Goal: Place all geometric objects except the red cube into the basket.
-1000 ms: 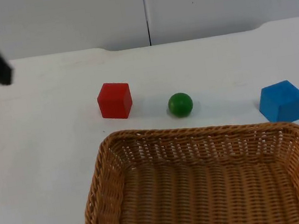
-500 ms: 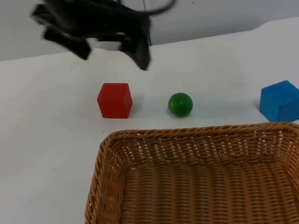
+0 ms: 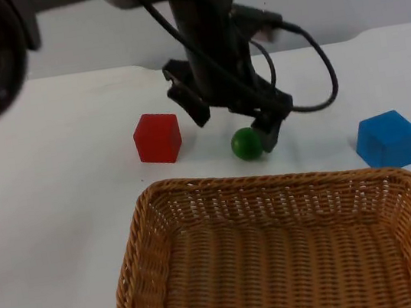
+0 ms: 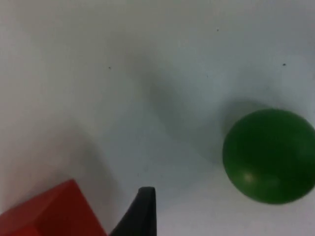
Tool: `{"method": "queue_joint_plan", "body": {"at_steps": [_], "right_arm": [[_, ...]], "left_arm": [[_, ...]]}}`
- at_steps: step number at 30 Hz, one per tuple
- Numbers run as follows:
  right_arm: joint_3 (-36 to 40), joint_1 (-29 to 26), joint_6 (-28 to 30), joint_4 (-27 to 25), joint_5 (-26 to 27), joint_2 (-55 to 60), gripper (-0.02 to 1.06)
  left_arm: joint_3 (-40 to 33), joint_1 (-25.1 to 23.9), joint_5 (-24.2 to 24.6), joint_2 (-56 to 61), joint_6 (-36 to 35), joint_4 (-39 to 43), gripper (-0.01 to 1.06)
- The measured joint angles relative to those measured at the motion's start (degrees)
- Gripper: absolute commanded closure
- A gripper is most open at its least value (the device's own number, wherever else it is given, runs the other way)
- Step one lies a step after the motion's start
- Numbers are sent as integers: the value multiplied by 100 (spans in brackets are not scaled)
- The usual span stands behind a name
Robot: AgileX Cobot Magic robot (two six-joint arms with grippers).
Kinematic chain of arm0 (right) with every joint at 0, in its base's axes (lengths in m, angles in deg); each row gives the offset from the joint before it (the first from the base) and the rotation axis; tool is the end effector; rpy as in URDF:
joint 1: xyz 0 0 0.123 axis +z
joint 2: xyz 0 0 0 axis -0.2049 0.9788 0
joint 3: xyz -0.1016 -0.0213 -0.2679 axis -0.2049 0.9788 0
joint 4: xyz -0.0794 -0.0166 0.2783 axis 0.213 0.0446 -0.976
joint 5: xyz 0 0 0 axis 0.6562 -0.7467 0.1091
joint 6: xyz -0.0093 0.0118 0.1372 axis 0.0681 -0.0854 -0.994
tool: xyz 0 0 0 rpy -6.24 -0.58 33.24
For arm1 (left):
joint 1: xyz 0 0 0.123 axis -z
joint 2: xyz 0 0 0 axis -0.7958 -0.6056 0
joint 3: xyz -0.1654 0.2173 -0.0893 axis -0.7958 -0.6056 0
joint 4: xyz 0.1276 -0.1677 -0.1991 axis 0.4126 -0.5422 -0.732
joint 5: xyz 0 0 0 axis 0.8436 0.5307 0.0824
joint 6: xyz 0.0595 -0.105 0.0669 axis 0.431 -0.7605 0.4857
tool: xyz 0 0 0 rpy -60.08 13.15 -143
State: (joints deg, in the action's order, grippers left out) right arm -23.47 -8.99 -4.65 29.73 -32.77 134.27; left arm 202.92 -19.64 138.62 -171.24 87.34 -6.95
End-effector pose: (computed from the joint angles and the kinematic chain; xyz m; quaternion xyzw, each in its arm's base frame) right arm 0.2538 0.0131 0.2522 -0.0503 0.9448 0.0010 0.3237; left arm 0.4773 -0.3111 0.0593 0.3409 0.9338 -0.0245 0.1055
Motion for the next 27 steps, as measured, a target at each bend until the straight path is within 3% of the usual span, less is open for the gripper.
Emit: {"method": "queue_joint_plan", "body": {"at_steps": [4,8,9,14,15,19,27], "right_arm": [[0,0,0,0,0,0,0],[0,0,0,0,0,0,0],[0,0,0,0,0,0,0],[0,0,-13,0,0,0,0],[0,0,-23,0,0,0,0],[0,0,-23,0,0,0,0],[0,0,-23,35,11,0,0]], "left_arm": [[144,0,9,-243,-3,0,14],[167,0,-83,-347,-3,0,35],[167,0,-137,-349,-3,0,35],[177,0,-295,-359,-3,0,70],[177,0,-346,-361,-3,0,70],[177,0,-394,-361,-3,0,105],[232,0,415,-80,-3,55,105]]}}
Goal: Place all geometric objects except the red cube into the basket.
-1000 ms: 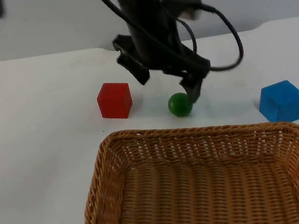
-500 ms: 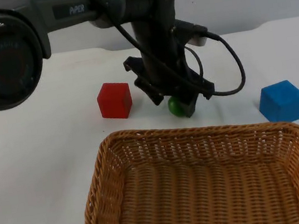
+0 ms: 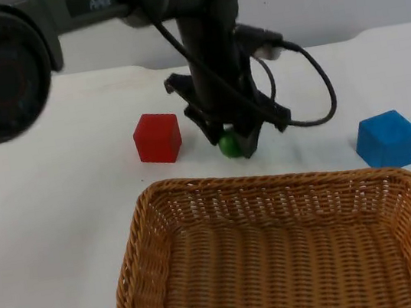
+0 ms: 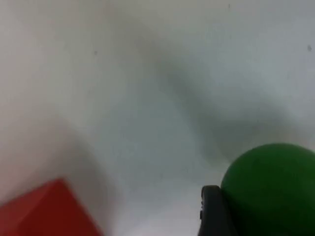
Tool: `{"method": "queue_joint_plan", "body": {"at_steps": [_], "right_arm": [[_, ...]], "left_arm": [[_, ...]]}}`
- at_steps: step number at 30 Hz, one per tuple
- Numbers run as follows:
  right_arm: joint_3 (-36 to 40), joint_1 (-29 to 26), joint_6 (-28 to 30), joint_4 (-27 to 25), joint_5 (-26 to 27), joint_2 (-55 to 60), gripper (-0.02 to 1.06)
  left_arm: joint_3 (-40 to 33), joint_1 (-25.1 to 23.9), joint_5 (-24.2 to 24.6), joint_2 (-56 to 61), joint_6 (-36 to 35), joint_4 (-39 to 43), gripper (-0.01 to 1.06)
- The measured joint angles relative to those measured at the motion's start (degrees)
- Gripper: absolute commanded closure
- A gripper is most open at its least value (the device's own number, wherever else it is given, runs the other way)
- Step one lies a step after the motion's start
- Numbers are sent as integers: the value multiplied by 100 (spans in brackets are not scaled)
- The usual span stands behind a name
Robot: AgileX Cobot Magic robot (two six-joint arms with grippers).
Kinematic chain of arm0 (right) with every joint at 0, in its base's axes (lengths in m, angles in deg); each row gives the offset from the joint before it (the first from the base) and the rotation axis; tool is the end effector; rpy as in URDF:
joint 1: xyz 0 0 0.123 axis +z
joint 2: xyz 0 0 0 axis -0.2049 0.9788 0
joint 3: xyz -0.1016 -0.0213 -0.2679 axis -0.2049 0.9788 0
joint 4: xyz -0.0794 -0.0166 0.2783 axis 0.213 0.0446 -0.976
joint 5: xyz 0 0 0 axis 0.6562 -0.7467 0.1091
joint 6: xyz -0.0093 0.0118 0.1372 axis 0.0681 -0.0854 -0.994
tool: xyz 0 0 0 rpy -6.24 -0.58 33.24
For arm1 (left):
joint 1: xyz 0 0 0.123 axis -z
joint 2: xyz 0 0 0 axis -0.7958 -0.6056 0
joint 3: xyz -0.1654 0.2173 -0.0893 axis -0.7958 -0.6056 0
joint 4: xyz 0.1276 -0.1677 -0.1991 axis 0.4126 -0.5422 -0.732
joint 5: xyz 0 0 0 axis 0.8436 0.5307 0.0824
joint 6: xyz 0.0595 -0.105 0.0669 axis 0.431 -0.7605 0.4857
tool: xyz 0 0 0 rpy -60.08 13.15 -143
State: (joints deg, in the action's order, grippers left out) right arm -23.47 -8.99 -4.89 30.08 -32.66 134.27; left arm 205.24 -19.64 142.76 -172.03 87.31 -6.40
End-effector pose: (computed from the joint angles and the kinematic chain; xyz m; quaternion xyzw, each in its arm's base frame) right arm 0.2540 0.0125 0.2524 -0.0497 0.9445 -0.0010 0.3246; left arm 0.4755 -0.3085 0.0622 0.3428 0.9355 -0.0149 0.0845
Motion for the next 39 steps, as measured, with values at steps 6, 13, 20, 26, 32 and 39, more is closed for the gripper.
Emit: {"method": "queue_joint_plan", "body": {"at_steps": [6,13,20,26,32,39], "right_arm": [[0,0,0,0,12,0,0],[0,0,0,0,12,0,0],[0,0,0,0,12,0,0],[0,0,0,0,12,0,0],[0,0,0,0,12,0,0],[0,0,0,-35,12,0,0]], "left_arm": [[50,0,287,1012,0,-55,105],[58,0,312,1901,0,-118,105],[-1404,67,190,2822,-35,-379,105],[-3886,82,-1126,3824,-110,-479,105],[-5877,82,-2388,4503,-409,-512,105],[-6849,99,-2995,4581,-553,-555,105]]}}
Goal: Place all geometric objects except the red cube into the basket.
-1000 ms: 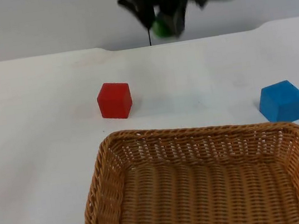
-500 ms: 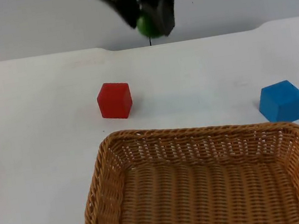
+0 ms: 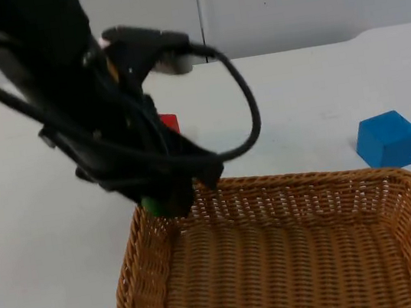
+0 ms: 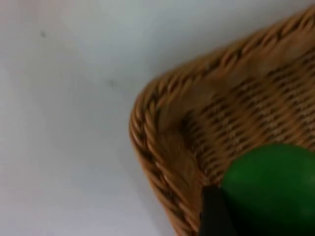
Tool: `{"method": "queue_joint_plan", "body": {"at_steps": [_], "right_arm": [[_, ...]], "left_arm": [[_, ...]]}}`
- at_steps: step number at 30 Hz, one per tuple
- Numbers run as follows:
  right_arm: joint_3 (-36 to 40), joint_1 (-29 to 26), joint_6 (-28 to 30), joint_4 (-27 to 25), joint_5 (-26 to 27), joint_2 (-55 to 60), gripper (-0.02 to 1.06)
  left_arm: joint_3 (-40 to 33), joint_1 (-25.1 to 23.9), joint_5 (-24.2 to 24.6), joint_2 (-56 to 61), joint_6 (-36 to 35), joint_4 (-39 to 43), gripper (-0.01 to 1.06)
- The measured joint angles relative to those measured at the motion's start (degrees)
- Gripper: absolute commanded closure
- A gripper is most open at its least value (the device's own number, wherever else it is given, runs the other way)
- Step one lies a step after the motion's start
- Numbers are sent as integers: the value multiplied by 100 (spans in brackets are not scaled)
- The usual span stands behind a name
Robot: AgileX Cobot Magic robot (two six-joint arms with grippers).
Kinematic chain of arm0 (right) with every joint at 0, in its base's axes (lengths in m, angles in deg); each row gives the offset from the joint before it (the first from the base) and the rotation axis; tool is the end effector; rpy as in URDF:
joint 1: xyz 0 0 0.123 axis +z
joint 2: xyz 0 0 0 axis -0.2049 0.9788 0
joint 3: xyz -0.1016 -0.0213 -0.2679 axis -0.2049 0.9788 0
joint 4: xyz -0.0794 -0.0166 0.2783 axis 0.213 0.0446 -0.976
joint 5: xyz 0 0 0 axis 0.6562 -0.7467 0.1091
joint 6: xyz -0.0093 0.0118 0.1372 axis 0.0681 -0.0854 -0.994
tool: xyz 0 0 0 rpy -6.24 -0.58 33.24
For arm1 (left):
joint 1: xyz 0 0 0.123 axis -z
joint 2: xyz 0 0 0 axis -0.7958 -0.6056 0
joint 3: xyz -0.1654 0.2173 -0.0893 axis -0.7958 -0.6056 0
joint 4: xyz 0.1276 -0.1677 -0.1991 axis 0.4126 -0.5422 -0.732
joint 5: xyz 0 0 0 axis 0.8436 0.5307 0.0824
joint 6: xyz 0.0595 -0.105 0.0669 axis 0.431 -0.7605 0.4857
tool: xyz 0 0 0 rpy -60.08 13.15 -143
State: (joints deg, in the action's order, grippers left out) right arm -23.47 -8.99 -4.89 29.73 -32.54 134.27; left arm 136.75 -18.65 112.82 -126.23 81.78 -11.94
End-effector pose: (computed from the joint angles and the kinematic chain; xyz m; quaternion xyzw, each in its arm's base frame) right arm 0.2542 0.0131 0.2525 -0.0483 0.9443 0.0017 0.3256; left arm 0.3053 -0.2152 0.1071 0.2721 0.9503 -0.0712 0.1337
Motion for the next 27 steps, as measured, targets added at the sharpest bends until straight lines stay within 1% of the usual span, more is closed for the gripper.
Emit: {"method": "queue_joint_plan", "body": {"at_steps": [2,3,7,8,9,11,12,16,19,20,21,23,24,26,27], "right_arm": [[0,0,0,0,0,0,0],[0,0,0,0,0,0,0],[0,0,0,0,0,0,0],[0,0,0,0,0,0,0],[0,0,0,0,0,0,0],[0,0,0,0,0,0,0],[0,0,0,0,0,0,0],[0,0,0,0,0,0,0],[20,0,0,0,7,0,0],[44,0,0,0,7,0,0],[54,0,0,0,13,0,0],[57,0,0,0,22,0,0],[57,0,0,0,22,0,0],[57,0,0,0,22,0,0],[57,0,0,0,22,0,0]], "left_arm": [[-138,59,-148,0,-9,-15,105],[-138,59,-148,0,-9,-15,105],[-429,422,-618,0,-22,-15,105],[-429,422,-618,0,-22,-15,105],[-549,602,-815,0,-33,-1,105],[-673,787,-1121,-16,-33,100,105],[-673,787,-1121,-16,-33,100,105],[-738,903,-1451,-284,-54,195,105],[-738,903,-1506,-478,-94,220,102],[-738,903,-1521,-584,-106,220,96],[-738,903,-1530,-674,-145,220,88],[-738,903,-1544,-736,-145,206,66],[-741,903,-1558,-790,-145,181,66],[-751,903,-1558,-837,-145,181,35],[-751,903,-1558,-837,-145,181,23]]}}
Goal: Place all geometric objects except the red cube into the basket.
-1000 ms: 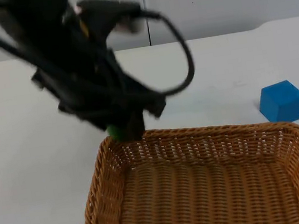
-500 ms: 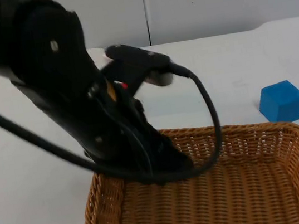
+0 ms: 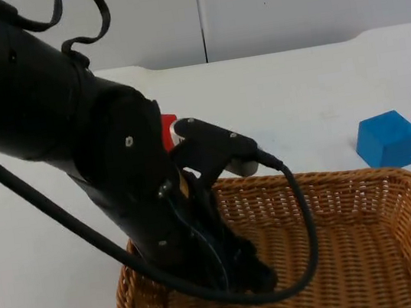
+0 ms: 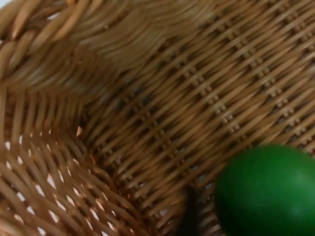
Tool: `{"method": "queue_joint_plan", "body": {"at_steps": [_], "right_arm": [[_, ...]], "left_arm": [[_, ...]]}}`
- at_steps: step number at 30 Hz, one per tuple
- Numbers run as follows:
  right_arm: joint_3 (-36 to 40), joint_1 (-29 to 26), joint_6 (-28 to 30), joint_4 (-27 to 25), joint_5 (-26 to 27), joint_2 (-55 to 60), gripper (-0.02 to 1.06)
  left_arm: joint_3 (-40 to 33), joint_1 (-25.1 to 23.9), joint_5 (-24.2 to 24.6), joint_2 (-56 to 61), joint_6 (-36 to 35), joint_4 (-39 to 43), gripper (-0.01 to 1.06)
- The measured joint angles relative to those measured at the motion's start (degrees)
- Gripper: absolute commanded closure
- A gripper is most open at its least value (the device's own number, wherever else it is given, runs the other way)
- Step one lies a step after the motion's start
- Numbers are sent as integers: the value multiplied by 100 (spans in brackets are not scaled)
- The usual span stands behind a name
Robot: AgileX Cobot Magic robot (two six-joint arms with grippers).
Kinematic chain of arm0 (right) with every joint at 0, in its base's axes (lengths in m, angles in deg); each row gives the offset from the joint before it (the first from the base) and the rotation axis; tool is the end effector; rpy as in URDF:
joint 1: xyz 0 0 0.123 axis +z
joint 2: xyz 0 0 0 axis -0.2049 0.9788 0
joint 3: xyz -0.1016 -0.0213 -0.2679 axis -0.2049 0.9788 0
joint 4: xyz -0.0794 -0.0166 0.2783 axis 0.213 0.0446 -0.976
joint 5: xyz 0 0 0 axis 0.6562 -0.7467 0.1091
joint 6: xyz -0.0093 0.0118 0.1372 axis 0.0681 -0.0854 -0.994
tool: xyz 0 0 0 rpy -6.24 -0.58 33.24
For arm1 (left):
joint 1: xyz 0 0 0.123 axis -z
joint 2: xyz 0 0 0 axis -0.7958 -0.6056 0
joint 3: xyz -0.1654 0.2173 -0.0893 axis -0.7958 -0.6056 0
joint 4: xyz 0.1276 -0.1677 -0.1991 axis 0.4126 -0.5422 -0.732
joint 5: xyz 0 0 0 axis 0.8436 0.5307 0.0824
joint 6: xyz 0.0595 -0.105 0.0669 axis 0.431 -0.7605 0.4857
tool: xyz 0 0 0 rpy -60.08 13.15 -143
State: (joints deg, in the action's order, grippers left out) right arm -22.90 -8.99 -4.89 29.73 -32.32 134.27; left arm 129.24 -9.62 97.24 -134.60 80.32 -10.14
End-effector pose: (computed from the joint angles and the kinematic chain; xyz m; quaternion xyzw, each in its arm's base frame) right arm 0.2533 0.0131 0.2492 -0.0483 0.9453 0.0017 0.3227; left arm 0.2603 -0.2475 0.0301 0.3407 0.9287 -0.0662 0.1306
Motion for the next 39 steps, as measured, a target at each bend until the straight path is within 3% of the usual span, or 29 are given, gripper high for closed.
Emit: {"method": "queue_joint_plan", "body": {"at_steps": [1,2,3,18,22,25,26,29,30,34,39], "right_arm": [[0,0,0,0,0,0,0],[0,0,0,0,0,0,0],[0,0,0,0,0,0,0],[0,0,0,0,0,0,0],[0,0,0,0,0,0,0],[0,0,0,0,0,0,0],[0,0,0,0,0,0,0],[0,0,0,-11,0,0,0],[0,0,0,-11,0,0,0],[0,0,0,-11,0,0,0],[0,0,0,-11,0,0,0]], "left_arm": [[0,0,0,0,0,0,9],[0,0,13,0,0,0,9],[0,0,63,25,0,0,0],[0,-88,520,1118,0,-34,0],[0,-608,771,1500,0,-43,0],[0,-1404,1142,1951,0,-89,0],[0,-1404,1142,1951,0,-89,0],[-27,-2341,1575,2595,0,-122,0],[-27,-2341,1575,2595,0,-122,0],[-258,-3121,1874,3479,0,-135,0],[-558,-3554,2006,4405,0,-135,0]]}}
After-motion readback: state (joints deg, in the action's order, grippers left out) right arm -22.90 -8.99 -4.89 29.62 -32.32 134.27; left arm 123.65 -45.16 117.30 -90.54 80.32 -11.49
